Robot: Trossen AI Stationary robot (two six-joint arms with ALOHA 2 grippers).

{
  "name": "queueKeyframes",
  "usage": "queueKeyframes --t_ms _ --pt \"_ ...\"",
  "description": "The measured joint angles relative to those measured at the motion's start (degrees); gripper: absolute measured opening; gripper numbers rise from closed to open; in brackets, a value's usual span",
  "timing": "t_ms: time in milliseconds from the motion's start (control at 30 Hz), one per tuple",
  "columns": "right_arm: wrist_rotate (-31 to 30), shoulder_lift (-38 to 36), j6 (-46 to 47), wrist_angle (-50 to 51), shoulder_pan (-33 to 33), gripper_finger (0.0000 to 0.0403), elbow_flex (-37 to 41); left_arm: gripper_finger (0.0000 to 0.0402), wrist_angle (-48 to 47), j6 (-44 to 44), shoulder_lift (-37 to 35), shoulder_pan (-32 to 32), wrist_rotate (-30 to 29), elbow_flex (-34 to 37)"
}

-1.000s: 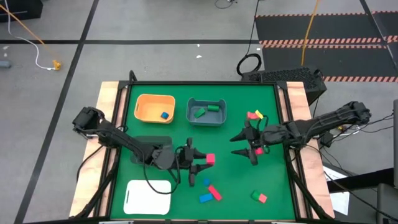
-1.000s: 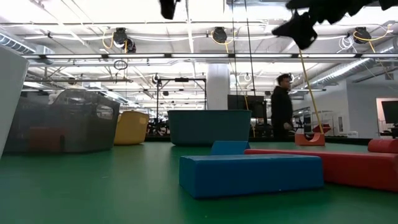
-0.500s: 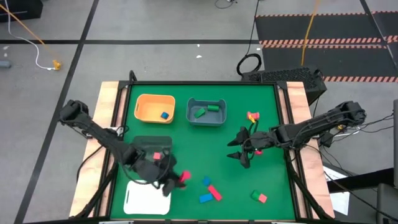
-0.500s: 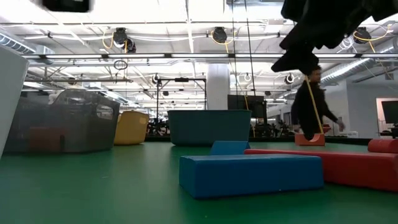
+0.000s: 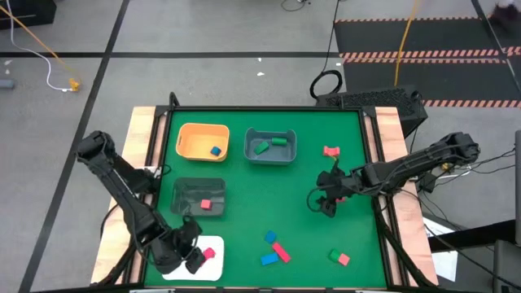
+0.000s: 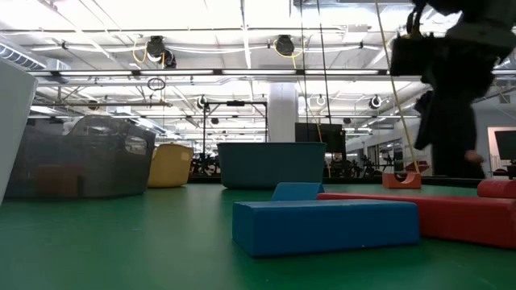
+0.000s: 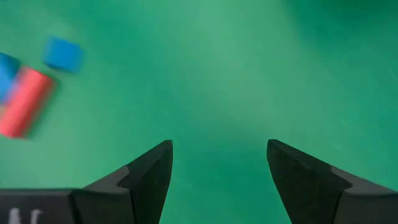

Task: Sort & place blocks by color
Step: Put the red arch block into the white bin, then put the red half circle block into the white bin

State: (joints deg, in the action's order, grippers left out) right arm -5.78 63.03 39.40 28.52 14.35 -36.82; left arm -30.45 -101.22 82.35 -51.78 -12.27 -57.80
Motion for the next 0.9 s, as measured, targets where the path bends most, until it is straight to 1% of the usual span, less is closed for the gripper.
queueKeyframes --t_ms 133,300,433,567,633,767,900 --pt "-0.1 0.0 2.1 5.8 0.0 0.0251 0.0 0.0113 -4.9 -5.7 0.0 -0.7 2.4 0.0" --pt "-0.1 0.0 2.0 9.1 0.0 0.0251 0.0 0.0067 -7.9 -7.0 0.0 -0.5 3.3 0.1" --pt "-0.1 0.0 2.0 11.7 0.0 0.0251 0.0 0.0054 -8.0 -7.1 0.0 0.4 3.3 0.1" --pt "-0.1 0.0 2.0 15.6 0.0 0.0251 0.0 0.0063 -5.1 -5.6 0.0 2.8 3.0 0.1" --pt "-0.1 0.0 2.0 17.4 0.0 0.0251 0.0 0.0075 0.1 -0.7 0.0 4.2 0.8 0.1" --pt "1.4 0.0 1.8 20.5 0.0 0.0251 0.0 0.0102 14.7 16.0 0.0 7.5 -2.9 0.1" --pt "1.4 0.0 -3.7 25.5 0.0 0.0251 0.0 0.0128 24.2 31.8 0.0 11.3 -5.3 0.1"
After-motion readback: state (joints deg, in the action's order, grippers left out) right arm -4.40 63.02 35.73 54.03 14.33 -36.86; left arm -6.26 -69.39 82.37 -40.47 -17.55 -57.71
